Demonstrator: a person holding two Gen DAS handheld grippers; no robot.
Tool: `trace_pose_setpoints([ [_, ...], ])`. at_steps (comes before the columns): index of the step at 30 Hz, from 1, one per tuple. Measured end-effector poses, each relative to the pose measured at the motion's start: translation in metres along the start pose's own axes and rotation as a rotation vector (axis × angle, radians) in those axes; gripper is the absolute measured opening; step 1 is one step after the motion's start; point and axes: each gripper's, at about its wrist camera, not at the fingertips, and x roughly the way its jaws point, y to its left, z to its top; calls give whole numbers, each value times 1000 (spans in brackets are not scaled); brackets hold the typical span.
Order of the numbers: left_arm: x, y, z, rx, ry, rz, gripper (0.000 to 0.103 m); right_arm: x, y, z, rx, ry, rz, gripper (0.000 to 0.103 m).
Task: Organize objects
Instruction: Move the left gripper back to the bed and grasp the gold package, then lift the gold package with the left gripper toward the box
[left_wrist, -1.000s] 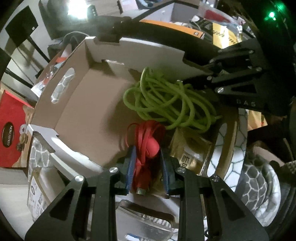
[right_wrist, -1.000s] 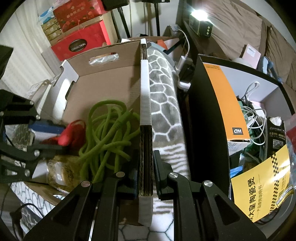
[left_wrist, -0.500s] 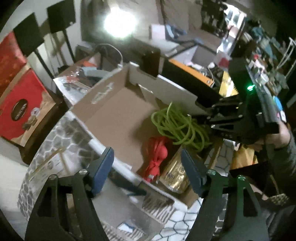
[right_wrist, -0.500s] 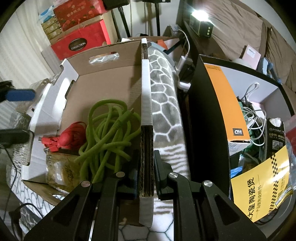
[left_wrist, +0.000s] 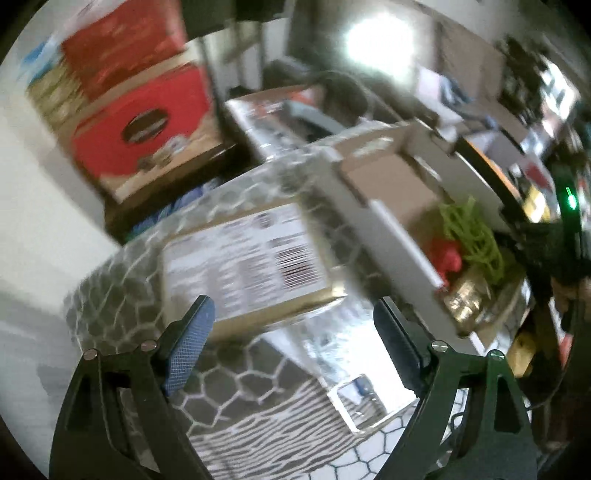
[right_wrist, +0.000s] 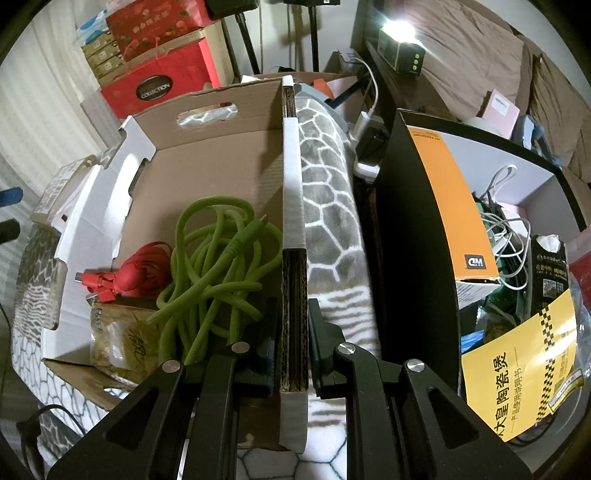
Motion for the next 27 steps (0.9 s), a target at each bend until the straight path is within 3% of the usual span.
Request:
trace_pose_setpoints([
  [9, 12, 87, -12, -252, -8, 46, 86, -1, 0, 0, -1, 1, -5, 15],
  [16, 40, 119, -18, -386, -1, -62, 82, 0, 1, 0, -1, 5, -5, 15],
  [19, 49, 124, -22, -428, -5, -159, 65, 1, 1, -1, -1, 10, -3, 15],
  [21, 51, 125, -26, -445, -3, -207, 46, 2, 1, -1, -1, 13, -3, 15],
  [22, 53, 124, -25, -452, 0, -219, 42, 2, 1, -2, -1, 14, -4, 15],
  [27, 53, 123, -21, -473, 21, -162, 15, 2, 2, -3, -2, 15, -5, 15],
])
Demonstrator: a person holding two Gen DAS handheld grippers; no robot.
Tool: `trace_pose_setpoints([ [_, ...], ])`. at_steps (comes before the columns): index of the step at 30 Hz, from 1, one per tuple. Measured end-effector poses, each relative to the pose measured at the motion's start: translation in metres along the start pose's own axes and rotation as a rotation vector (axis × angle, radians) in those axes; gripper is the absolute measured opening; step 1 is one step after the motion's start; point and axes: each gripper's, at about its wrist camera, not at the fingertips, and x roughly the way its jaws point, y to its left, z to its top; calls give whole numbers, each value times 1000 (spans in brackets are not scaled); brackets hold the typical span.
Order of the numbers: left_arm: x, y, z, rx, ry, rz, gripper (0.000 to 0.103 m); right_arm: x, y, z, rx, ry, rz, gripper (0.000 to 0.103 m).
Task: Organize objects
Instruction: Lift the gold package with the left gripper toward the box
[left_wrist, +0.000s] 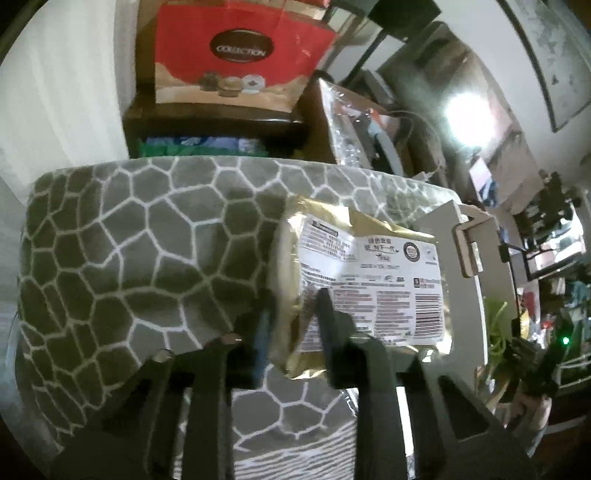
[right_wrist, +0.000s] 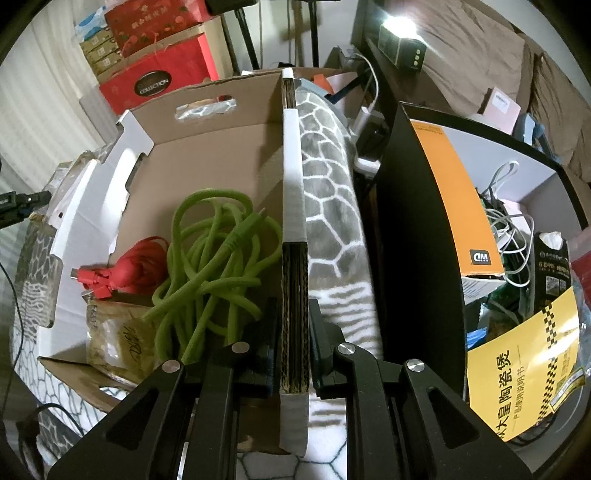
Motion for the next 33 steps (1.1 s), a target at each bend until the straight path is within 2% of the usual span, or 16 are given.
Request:
trace_pose_setpoints([
  [3, -7, -8, 1, 8, -20, 22, 10, 0, 0, 0, 2, 0, 0, 15],
  [7, -20, -25, 1, 33, -52, 43, 9, 0, 0, 0, 0, 1, -2, 15],
  [17, -67, -86, 15, 97, -160, -7, 1, 0, 0, 1, -1, 1, -4, 15],
  [23, -58, -138, 20, 189, -138, 11, 1, 0, 0, 1, 0, 1, 0, 15],
  [27, -51, -177, 19, 238, -128, -15, 1, 0, -1, 2, 5, 2, 4, 15],
  [33, -28, -238, 2, 358, -83, -9, 0, 0, -1, 4, 3, 3, 3, 15],
])
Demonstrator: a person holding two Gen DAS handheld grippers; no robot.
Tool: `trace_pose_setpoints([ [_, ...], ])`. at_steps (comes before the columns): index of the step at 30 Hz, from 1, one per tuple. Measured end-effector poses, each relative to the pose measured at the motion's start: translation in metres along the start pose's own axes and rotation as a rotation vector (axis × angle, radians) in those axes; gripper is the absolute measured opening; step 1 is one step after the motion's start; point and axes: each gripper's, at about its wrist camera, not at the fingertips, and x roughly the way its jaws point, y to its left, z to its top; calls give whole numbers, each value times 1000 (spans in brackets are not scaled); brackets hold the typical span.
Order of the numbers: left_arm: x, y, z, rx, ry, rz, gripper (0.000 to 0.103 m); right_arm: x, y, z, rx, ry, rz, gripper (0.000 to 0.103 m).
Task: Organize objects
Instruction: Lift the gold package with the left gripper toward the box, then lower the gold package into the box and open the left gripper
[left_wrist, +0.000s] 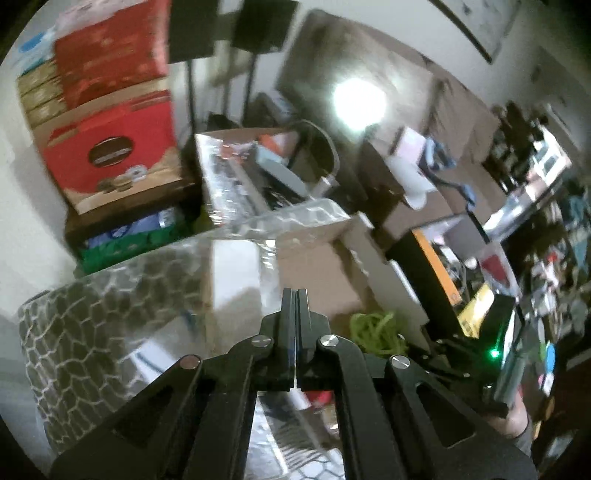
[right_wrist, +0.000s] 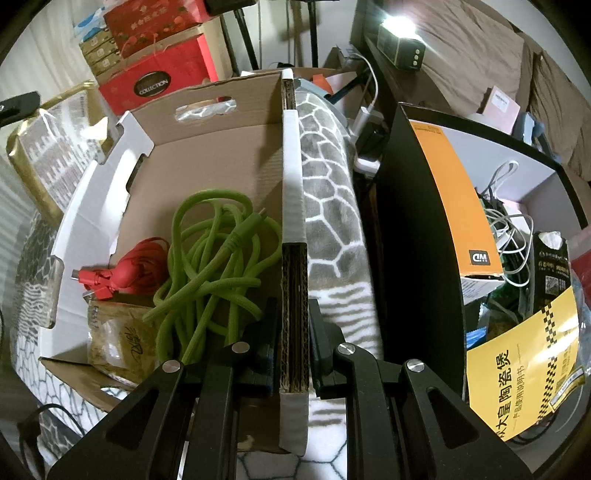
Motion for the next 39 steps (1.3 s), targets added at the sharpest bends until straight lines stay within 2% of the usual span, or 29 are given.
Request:
trace_pose_setpoints([
  [3, 11, -26, -1, 51, 37, -47, 1, 0, 0, 0, 1, 0, 0, 15],
  [5, 10, -35, -2, 62, 32, -84, 3, 0, 1, 1, 0, 1, -3, 15],
  [7, 0, -39, -3, 73, 9, -134, 18, 0, 1, 1, -2, 1, -3, 15],
  [9, -17, -36, -3, 70, -39, -146, 37, 0, 1, 1, -2, 1, -2, 15],
  [12, -42, -22, -3, 41, -92, -144, 51, 1, 1, 2, -1, 0, -2, 15],
  [14, -51, -5, -2, -2, -105, -118, 55, 1, 1, 2, -3, 0, -3, 15],
  [19, -44, 45, -9, -105, -68, -38, 55, 1, 1, 2, -2, 1, -2, 15],
  [23, -26, 68, -18, -147, -29, 2, 55, 1, 1, 1, -3, 1, -3, 15],
  [30, -7, 59, -20, -130, -1, -39, 55, 1, 0, 2, -2, 1, -1, 15],
  [31, -5, 54, -20, -118, 3, -41, 52, 1, 0, 2, -2, 2, -2, 15],
  [32, -3, 49, -20, -104, 7, -56, 36, 1, 0, 2, -2, 1, -1, 15],
  [33, -1, 43, -19, -95, 17, -84, 24, 1, 0, 2, -1, 1, -1, 15],
  [36, 4, 23, -15, -58, 32, -53, 11, 1, 0, 2, 1, 0, 0, 15],
  [39, 10, 6, -12, -30, 47, -34, 6, 1, 0, 2, 0, 0, -1, 15],
])
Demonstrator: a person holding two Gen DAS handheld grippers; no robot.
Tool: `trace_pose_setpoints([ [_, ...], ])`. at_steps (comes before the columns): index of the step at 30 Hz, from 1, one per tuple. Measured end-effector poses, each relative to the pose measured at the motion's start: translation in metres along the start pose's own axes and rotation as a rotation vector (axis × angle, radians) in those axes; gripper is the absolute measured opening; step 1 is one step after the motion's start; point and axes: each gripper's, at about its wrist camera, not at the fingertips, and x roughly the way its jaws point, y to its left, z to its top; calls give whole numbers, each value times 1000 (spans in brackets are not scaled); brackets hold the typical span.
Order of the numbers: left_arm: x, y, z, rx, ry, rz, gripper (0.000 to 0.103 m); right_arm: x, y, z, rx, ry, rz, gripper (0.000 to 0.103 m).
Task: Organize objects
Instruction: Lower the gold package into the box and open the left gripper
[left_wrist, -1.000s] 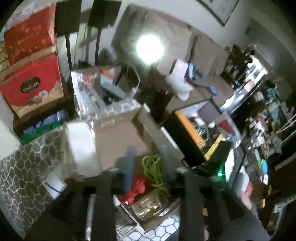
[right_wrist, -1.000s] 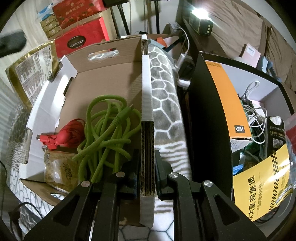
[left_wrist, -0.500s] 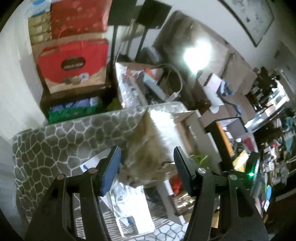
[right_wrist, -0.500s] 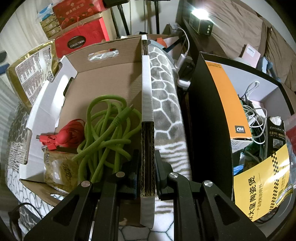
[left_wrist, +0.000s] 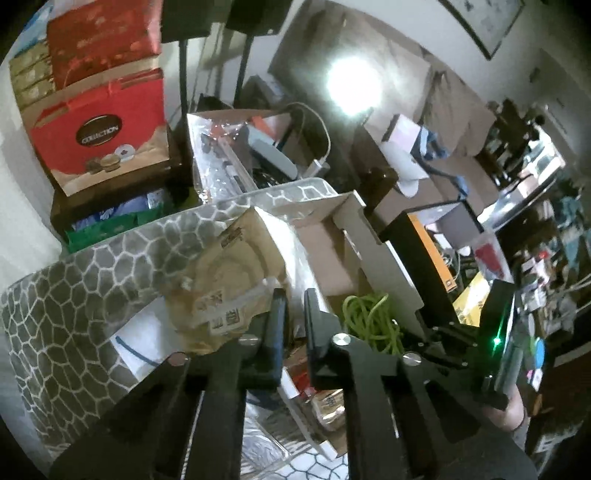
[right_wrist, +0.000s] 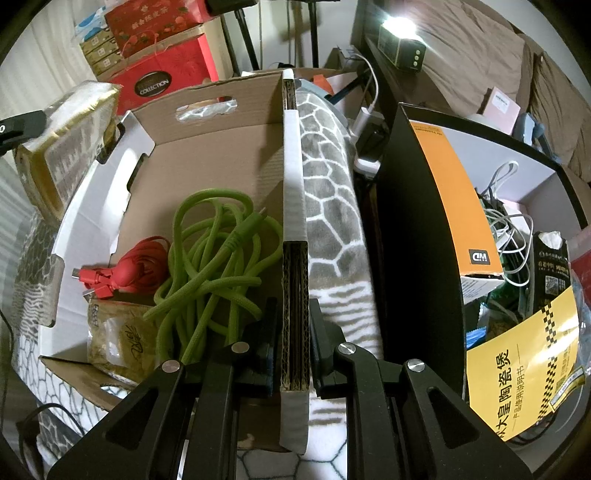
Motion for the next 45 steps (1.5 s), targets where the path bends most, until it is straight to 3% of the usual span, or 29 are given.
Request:
trace_pose_setpoints([
  [6, 2, -38, 15, 57, -26, -5, 5, 0, 0, -1, 0, -1, 0, 15],
  [10, 17, -66, 27, 97, -36, 46, 5, 0, 0, 0, 2, -1, 1, 15],
  [14, 37, -69, 34, 69, 4, -18, 12, -1, -1, 1, 4, -1, 6, 15],
  [16, 34, -66, 33, 63, 5, -90, 23, -1, -1, 3, 3, -1, 7, 15],
  [17, 28, -66, 32, 72, -9, -107, 41, -1, -1, 2, 2, 0, 7, 15],
  [18, 20, -65, 31, 83, -38, -83, 51, 0, -1, 3, -1, 0, 6, 15],
  [23, -5, -38, 28, 65, -81, 60, 53, 1, 0, 2, -4, -3, 3, 16],
  [25, -4, -19, 26, 48, -73, 160, 53, 1, 0, 2, -2, -5, 3, 16],
  [27, 1, 3, 23, 3, -37, 214, 53, 0, 1, 1, -2, -5, 3, 16],
  [30, 13, 31, 14, -61, 32, 219, 53, 1, 2, 0, -1, -4, 6, 16],
  [33, 25, 42, 7, -84, 73, 146, 53, 2, 3, 0, -3, -3, 4, 16],
  [45, 33, 24, 13, -104, 74, 92, 50, 1, 3, -4, -4, -1, 5, 16],
])
